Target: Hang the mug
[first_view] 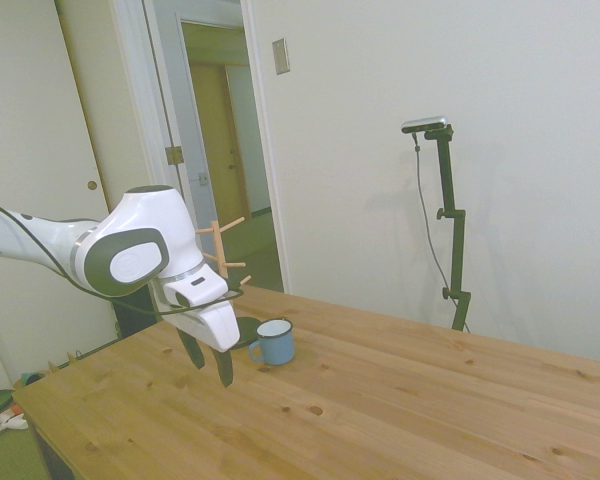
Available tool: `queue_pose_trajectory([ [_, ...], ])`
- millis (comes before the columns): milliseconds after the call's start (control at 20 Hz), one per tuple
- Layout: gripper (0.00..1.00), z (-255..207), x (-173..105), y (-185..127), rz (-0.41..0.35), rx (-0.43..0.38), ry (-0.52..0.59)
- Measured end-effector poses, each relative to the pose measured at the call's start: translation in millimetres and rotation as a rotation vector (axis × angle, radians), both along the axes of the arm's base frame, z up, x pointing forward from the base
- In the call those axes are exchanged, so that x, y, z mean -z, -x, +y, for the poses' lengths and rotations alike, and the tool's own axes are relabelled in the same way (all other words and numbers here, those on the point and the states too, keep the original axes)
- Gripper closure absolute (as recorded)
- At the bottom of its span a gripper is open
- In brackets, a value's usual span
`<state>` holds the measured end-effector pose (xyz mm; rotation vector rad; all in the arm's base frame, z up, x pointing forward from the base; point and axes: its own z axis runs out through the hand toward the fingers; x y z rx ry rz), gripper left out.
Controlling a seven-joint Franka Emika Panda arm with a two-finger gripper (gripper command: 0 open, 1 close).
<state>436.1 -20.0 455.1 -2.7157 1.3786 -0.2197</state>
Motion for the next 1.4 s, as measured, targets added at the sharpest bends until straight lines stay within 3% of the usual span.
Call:
queue_pose_trajectory([
  [350,0.0,-25.3,-12.7,-50.3,-0.019,0.132,-0.029],
  [700,0.0,-37.4,-19.8,-97.3,-0.036,0.208,-0.044],
  [1400,0.0,5.1,2.3,-155.6,-0.014,0.296,-0.07],
])
